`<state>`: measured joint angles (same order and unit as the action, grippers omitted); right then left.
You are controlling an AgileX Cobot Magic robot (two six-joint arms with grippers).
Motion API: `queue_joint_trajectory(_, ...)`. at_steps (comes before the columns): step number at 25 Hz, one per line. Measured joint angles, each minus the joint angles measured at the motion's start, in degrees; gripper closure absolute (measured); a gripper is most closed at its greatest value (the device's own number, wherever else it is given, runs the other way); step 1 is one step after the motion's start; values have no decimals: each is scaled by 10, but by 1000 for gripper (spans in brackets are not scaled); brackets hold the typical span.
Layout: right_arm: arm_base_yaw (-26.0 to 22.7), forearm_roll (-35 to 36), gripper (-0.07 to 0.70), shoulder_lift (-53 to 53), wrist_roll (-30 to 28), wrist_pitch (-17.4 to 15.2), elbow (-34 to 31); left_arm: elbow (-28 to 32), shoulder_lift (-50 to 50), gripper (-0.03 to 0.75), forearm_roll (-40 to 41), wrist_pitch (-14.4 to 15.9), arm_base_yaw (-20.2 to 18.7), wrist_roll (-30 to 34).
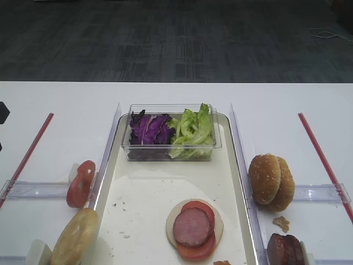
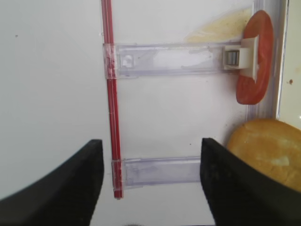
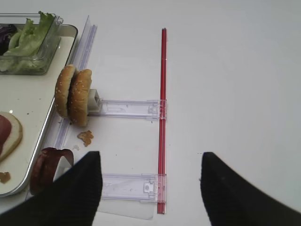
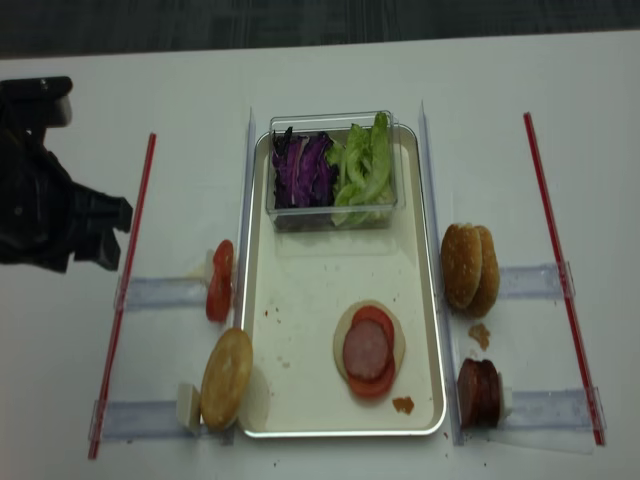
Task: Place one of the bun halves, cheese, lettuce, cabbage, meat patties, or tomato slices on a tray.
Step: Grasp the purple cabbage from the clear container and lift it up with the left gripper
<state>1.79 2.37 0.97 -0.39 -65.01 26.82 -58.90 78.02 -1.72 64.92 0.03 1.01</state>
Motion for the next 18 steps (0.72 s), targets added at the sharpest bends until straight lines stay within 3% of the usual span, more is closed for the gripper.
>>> queue_joint_trajectory(18, 0, 0, 160, 0, 0, 0, 0, -120, 123, 297, 0, 7, 0, 2)
